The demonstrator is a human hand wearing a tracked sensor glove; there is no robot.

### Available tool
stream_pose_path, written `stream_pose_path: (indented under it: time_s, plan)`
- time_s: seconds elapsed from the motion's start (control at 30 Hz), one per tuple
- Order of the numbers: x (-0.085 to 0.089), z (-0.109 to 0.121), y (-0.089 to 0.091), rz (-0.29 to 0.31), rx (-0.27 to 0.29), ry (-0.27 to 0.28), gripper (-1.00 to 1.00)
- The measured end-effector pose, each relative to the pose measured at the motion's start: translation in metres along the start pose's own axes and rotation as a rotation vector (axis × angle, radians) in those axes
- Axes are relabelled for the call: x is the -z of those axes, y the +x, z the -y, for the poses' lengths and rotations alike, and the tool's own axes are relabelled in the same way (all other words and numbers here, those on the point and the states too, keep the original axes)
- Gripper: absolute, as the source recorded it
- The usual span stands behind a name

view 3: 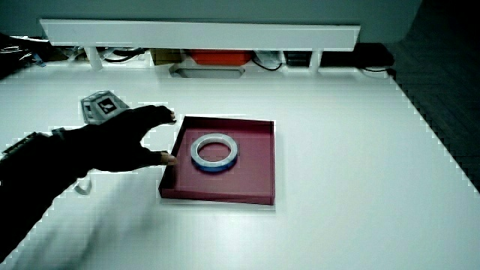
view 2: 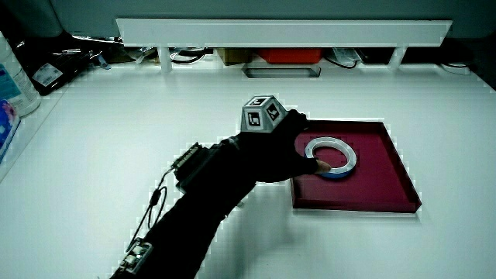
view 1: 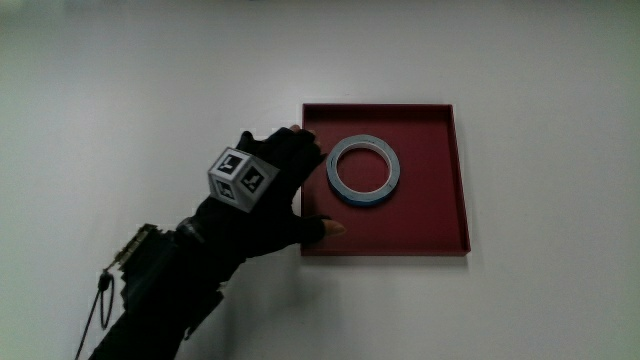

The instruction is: Place blue tape

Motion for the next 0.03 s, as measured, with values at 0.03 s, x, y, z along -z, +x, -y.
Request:
stream_pose_path:
  time_s: [0.03]
  plan:
    - [-0.0055, 0.0050, -0.0044, 0.020, -0.013, 0.009, -1.00]
